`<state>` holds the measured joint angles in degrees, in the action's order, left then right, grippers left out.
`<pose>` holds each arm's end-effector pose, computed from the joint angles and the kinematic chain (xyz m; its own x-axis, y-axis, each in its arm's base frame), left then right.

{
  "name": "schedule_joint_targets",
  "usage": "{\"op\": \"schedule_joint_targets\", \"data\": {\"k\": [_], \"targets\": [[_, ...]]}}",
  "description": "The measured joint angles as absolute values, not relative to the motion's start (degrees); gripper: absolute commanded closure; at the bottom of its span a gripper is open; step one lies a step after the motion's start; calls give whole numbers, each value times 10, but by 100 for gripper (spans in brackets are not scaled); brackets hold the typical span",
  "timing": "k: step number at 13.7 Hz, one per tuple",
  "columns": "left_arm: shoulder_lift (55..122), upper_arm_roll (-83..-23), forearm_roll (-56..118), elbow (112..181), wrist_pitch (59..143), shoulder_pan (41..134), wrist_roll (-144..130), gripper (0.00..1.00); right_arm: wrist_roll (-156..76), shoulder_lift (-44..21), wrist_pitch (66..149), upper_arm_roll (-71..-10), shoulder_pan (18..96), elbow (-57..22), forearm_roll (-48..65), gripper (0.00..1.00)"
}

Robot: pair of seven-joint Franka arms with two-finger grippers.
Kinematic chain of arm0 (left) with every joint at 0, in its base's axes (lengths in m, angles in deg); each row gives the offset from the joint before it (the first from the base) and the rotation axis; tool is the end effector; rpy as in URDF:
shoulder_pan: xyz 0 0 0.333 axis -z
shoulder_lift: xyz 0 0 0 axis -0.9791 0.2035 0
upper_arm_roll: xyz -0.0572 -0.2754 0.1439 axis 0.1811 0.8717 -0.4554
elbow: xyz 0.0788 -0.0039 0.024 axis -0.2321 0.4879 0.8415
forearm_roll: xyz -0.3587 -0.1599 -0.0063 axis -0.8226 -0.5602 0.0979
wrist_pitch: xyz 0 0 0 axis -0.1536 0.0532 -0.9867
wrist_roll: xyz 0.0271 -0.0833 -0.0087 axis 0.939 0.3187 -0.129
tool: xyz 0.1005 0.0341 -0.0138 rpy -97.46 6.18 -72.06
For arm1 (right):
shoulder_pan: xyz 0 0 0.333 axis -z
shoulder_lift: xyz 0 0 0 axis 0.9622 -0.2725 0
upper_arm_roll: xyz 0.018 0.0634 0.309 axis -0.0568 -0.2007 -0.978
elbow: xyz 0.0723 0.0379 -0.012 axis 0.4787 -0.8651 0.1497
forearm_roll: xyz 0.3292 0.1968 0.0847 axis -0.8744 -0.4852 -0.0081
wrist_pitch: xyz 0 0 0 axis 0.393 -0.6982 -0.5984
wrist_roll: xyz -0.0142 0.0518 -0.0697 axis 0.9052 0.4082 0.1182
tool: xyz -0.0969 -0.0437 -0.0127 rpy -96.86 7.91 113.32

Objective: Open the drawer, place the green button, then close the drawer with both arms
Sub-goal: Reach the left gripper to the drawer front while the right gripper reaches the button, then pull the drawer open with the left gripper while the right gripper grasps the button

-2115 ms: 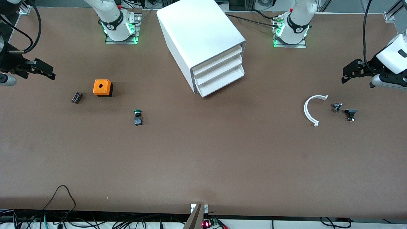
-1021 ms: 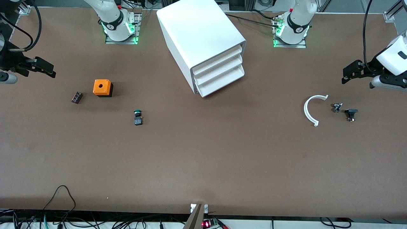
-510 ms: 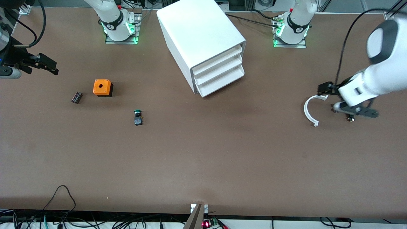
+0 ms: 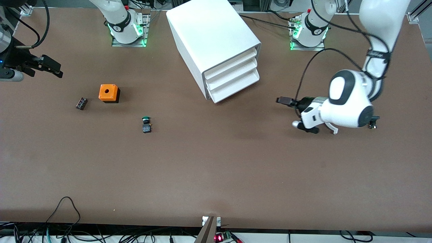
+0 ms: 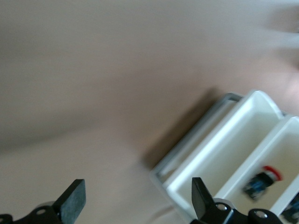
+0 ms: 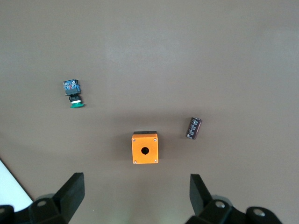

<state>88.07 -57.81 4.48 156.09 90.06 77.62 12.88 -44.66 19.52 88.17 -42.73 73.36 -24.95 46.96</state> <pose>0.5570 -0.1655 0.2601 0.8848 -0.2544 -0.3904 0.0361 -0.7980 0.6016 0.5154 -0.0250 0.5707 0.9986 -0.0311 -0.0435 -0.0302 -0.9993 0.0202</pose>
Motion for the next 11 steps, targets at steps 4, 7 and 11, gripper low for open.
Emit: {"op": "schedule_joint_targets", "data": {"k": [4,7,11], "targets": [[942,-576,-122,1589,908,826,208,2,-446,153,883,-431,733,-237,468,0],[969,-573,-164,1616,931,865,257,10,-445,104,884,-433,730,-234,457,0],[974,-557,-166,1631,952,885,260,49,-447,36,923,-438,653,-221,453,0]]}}
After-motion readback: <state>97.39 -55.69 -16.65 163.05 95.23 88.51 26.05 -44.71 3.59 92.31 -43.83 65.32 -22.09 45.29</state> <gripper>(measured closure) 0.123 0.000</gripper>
